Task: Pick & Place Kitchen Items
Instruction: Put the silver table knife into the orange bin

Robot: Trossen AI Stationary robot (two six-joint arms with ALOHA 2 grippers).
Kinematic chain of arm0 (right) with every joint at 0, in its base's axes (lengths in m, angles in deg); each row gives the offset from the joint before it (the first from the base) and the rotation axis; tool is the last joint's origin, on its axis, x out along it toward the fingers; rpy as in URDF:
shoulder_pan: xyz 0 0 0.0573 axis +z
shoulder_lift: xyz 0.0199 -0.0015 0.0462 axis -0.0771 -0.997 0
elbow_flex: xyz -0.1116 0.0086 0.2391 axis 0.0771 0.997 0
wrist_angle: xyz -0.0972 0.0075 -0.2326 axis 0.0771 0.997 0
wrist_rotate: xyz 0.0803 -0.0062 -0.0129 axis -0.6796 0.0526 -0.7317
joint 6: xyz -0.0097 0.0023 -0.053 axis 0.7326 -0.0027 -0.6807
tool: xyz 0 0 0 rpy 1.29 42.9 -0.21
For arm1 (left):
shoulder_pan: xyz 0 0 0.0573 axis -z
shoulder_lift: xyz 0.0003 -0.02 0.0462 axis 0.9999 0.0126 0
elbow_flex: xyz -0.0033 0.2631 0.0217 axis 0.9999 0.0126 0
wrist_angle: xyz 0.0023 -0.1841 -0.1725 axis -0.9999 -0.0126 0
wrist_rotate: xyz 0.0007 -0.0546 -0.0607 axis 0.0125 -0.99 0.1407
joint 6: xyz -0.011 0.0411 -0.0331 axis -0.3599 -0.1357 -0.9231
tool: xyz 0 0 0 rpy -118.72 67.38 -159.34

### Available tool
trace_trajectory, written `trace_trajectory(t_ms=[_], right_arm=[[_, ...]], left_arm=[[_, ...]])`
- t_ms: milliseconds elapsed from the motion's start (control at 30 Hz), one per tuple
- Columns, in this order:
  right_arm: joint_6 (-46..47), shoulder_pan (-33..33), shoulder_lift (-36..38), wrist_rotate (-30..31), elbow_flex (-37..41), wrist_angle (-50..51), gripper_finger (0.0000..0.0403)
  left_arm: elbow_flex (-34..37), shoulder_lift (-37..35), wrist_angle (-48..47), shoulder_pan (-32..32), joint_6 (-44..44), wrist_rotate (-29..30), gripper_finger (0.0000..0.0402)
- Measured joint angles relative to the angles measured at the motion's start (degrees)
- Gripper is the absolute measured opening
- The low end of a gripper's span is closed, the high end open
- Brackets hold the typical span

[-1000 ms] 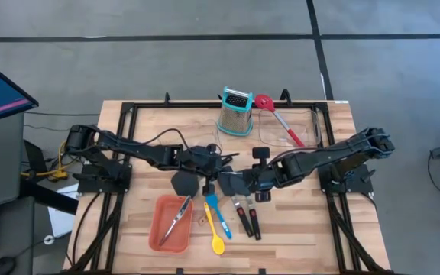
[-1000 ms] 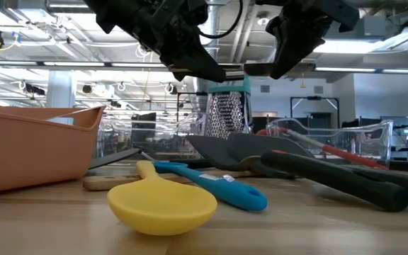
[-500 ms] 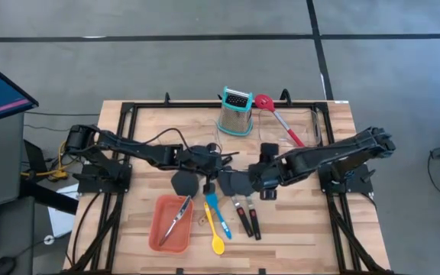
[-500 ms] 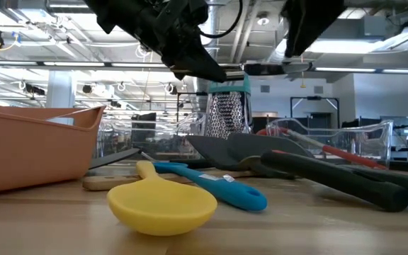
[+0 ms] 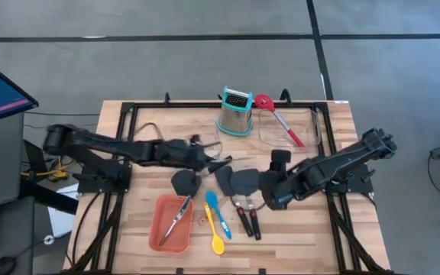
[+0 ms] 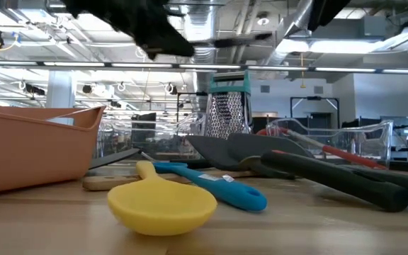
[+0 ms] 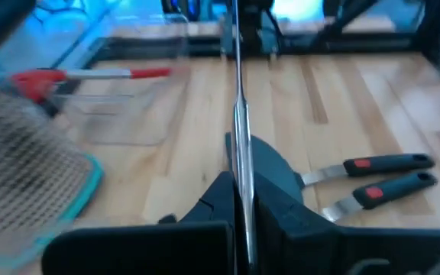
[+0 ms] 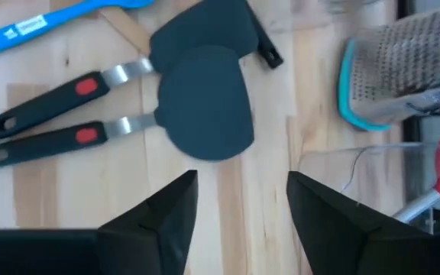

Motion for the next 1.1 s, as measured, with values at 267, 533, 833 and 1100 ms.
trace_trajectory(t_ms=[267,533,833,1100], right_arm=[[1.2,1.7,0.0,3.4,7.1,-8.1,0.0137],[-13.6,-1.6,0.0,2.7,19.7,-39.9,0.0102],[-25.5,-10.2,-0.6,-9.3,34.3,-83.4,0.0091],[-25.6,-15.3,-0.5,-12.3,38.5,-106.7,0.0091]], left_arm=[[14.2,-23.5,0.7,2.9,-7.4,5.7,0.0001],[24.8,-41.4,4.0,11.3,-10.0,14.4,0.0001],[33.2,-45.8,13.1,19.0,-11.9,19.0,0.0001],[39.0,-39.7,31.5,21.2,-11.5,19.4,0.0001]])
